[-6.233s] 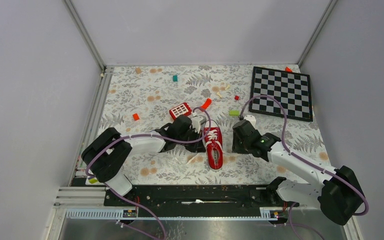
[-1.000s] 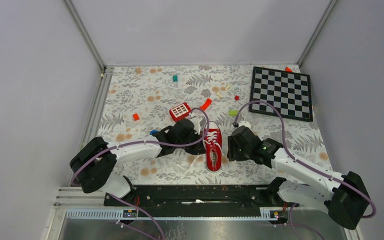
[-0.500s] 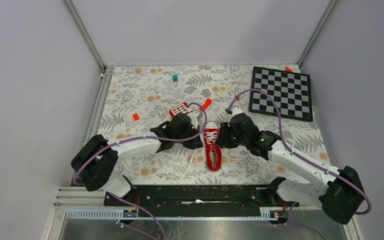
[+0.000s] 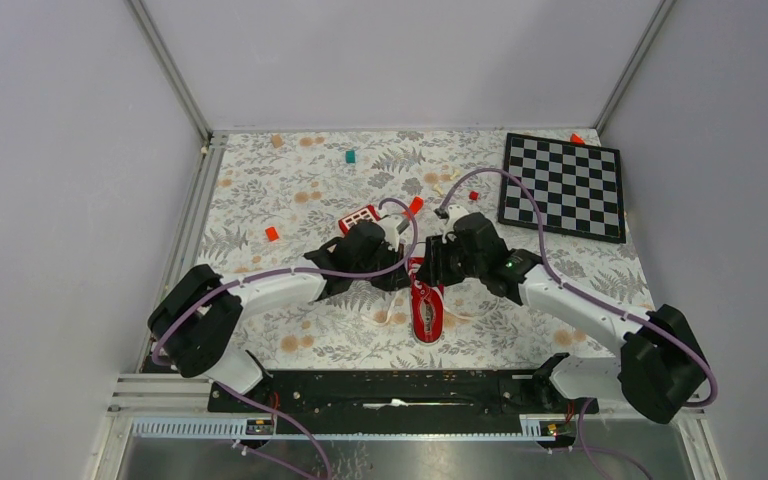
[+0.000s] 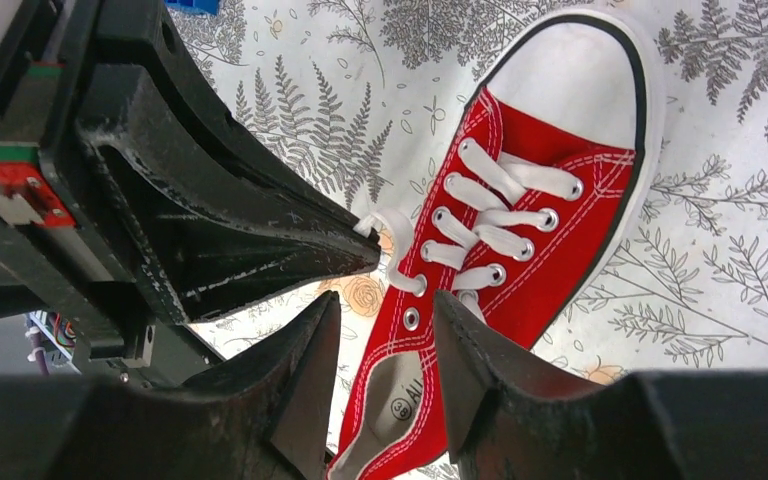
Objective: Tie the shoes
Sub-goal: Wrap the shoelace around the shoelace.
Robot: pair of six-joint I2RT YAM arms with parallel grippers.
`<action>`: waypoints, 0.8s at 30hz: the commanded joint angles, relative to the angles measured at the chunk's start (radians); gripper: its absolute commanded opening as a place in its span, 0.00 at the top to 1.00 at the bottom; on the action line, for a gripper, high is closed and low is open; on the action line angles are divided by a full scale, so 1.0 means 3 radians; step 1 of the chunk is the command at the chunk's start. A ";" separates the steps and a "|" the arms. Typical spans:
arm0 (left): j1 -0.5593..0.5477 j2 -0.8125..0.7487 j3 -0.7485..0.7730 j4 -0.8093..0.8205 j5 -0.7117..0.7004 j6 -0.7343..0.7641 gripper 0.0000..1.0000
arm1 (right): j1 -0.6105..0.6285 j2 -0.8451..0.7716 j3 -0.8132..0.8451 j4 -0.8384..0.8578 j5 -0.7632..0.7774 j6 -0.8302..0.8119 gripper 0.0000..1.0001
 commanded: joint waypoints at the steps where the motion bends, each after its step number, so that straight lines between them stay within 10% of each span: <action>1: 0.0019 0.0036 0.0132 0.0211 0.0066 0.0048 1.00 | -0.0049 0.0130 0.0211 0.0254 -0.0167 -0.0066 0.53; 24: 0.0021 0.0022 0.0072 0.0383 0.0171 0.0023 1.00 | -0.0073 0.0542 0.0297 0.0335 -0.0005 0.0146 0.57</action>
